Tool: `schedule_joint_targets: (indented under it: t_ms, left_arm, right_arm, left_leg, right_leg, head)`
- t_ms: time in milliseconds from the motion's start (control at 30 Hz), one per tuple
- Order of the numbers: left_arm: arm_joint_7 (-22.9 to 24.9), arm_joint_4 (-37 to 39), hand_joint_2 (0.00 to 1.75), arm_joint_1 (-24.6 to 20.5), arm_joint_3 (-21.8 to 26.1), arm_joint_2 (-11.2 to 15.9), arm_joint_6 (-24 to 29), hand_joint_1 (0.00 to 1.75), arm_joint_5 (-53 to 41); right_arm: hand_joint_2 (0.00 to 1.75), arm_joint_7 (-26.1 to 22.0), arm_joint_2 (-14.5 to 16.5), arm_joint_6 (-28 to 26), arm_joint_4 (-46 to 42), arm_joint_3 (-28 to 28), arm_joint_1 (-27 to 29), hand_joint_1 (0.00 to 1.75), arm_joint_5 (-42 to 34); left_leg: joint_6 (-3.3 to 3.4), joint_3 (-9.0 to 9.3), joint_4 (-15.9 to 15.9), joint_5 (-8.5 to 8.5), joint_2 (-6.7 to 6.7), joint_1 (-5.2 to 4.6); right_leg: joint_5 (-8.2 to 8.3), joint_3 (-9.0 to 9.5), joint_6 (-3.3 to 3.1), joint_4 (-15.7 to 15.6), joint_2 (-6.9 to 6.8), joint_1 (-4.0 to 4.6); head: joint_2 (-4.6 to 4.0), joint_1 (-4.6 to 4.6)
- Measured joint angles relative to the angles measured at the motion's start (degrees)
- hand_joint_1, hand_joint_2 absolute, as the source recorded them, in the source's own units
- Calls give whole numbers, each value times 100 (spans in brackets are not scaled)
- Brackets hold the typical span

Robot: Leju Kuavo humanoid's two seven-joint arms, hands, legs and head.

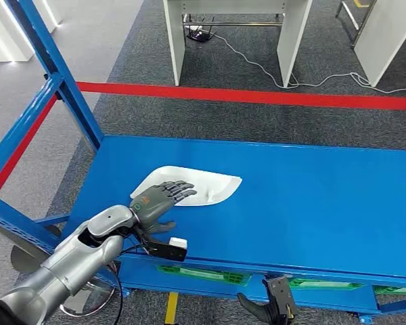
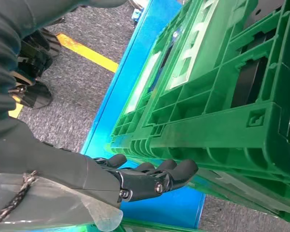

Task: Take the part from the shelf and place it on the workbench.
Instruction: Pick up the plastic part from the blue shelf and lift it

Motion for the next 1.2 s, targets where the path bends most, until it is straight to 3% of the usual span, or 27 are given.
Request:
schedule_joint_targets:
  t_ms: [133,233,300,367,567,667,700,800,833,933,967,1000,1033,1100,1133,1200]
  left_arm:
    - [-14,13,175,-34,2,-28,-3,175,22]
    - [-19,34,175,-37,3,-48,-3,175,33]
    - [-21,42,175,-52,8,-69,0,175,37]
    - [-22,44,175,-62,10,-85,4,175,39]
    - [-25,44,175,-64,10,-89,5,175,40]
    - [-33,45,175,-63,9,-106,2,175,43]
    - [-39,45,175,-66,8,-120,-6,175,45]
    - [-52,49,175,-132,21,-74,-144,175,137]
    - [-54,51,175,-153,26,-36,-191,175,170]
    - [-62,72,175,-137,27,50,-227,175,209]
    - [-70,83,175,-128,27,76,-243,175,231]
    - [-84,90,175,-126,27,99,-271,175,261]
    - [-98,94,175,-132,27,116,-308,175,294]
    - [-141,94,175,-166,27,146,-430,175,389]
    - [-175,94,175,-193,26,164,-522,175,458]
    - [-278,94,175,-256,23,222,-759,175,652]
  right_arm:
    - [175,0,5,-2,8,-1,-20,0,-1]
    - [175,0,3,-9,19,-11,-36,0,-6]
    - [175,0,0,-11,24,-17,-48,0,-9]
    - [175,0,-1,-11,28,-19,-54,0,-10]
    - [175,0,-1,-11,28,-20,-55,0,-11]
    - [175,0,-3,-11,36,-20,-52,0,-11]
    - [175,0,-3,-11,42,-19,-45,0,-8]
    - [175,0,-1,-14,60,-5,-19,0,-6]
    - [175,0,1,-16,63,-1,-19,0,-11]
    - [175,0,0,-22,65,0,-28,0,-17]
    - [175,0,-1,-23,65,-1,-28,0,-17]
    - [175,0,-2,-24,66,-1,-29,0,-17]
    - [175,0,-2,-25,66,-2,-32,0,-17]
    - [175,0,-3,-26,65,-3,-45,0,-17]
    - [175,0,-3,-26,65,-4,-54,0,-17]
    - [175,0,-3,-28,65,-5,-71,0,-14]
  left_leg:
    - [75,286,-663,129,-1,-46]
    - [149,292,-724,165,-8,-39]
    - [207,310,-767,199,0,-10]
    - [228,308,-768,200,3,-9]
    - [231,307,-768,199,4,-10]
    - [239,310,-765,190,10,-12]
    - [225,323,-755,172,8,-7]
    - [33,302,-610,38,-2,-6]
    - [-27,224,-434,-76,-1,-8]
    - [-81,-255,646,-591,1,6]
    - [-84,-366,895,-655,1,7]
    - [-80,-370,910,-594,1,7]
    - [-68,-270,704,-434,1,7]
    - [-27,102,-69,-51,7,1]
    - [-4,254,-398,58,6,-7]
    - [39,366,-680,94,2,-30]
  right_leg:
    - [14,-28,78,4,0,17]
    - [0,-60,185,4,0,10]
    - [-181,-205,234,270,-2,10]
    - [-350,-336,254,556,-5,9]
    - [-408,-393,259,677,-5,7]
    - [-629,-713,282,1337,-5,6]
    - [-489,-644,291,1189,-6,-1]
    - [31,-41,117,34,-17,-14]
    - [6,2,42,-19,-25,-12]
    - [8,-1,-11,-24,-43,-15]
    - [9,-2,-14,-24,-44,-14]
    - [10,1,-14,-22,-44,-14]
    - [11,8,-12,-20,-44,-14]
    - [12,25,8,-13,-41,-6]
    - [15,24,30,-8,-37,3]
    - [34,12,98,-13,-30,15]
  head:
    - [0,7]
    - [0,10]
    - [0,29]
    - [0,47]
    - [0,49]
    - [0,42]
    - [0,42]
    - [0,35]
    - [0,27]
    - [0,13]
    - [0,12]
    - [0,12]
    - [0,12]
    - [0,14]
    - [0,15]
    - [0,20]
